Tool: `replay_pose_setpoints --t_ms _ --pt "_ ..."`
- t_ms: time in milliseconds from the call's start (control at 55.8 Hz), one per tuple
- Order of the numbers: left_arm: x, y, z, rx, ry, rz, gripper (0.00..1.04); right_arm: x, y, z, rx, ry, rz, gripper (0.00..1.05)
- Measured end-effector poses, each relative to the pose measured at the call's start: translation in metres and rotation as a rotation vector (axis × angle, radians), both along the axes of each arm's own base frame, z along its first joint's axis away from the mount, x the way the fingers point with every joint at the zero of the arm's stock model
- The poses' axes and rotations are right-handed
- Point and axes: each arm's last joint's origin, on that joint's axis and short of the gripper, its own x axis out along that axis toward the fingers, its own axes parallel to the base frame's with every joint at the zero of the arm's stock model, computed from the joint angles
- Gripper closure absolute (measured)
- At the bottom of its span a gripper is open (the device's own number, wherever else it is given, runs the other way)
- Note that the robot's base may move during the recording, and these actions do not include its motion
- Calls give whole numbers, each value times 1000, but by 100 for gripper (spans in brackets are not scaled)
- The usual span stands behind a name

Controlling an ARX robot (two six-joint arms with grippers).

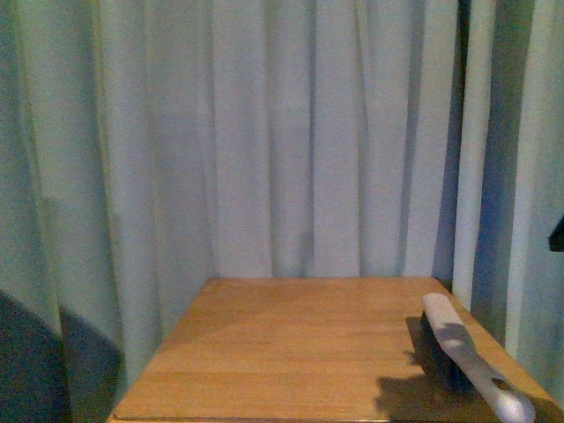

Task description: Clean up trash

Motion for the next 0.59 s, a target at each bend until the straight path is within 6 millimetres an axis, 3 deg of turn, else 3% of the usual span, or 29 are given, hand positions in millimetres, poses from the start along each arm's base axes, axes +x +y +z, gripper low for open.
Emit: replay_pose_setpoints --t_ms 90,359,592 --pt "0 0 0 0 0 0 76 16 8 -5 63 83 -14 7" --pt "0 0 0 0 0 0 76 54 24 -46 153 298 -91 7" --pt "0 0 0 0 0 0 76 72 36 -53 181 338 -98 7"
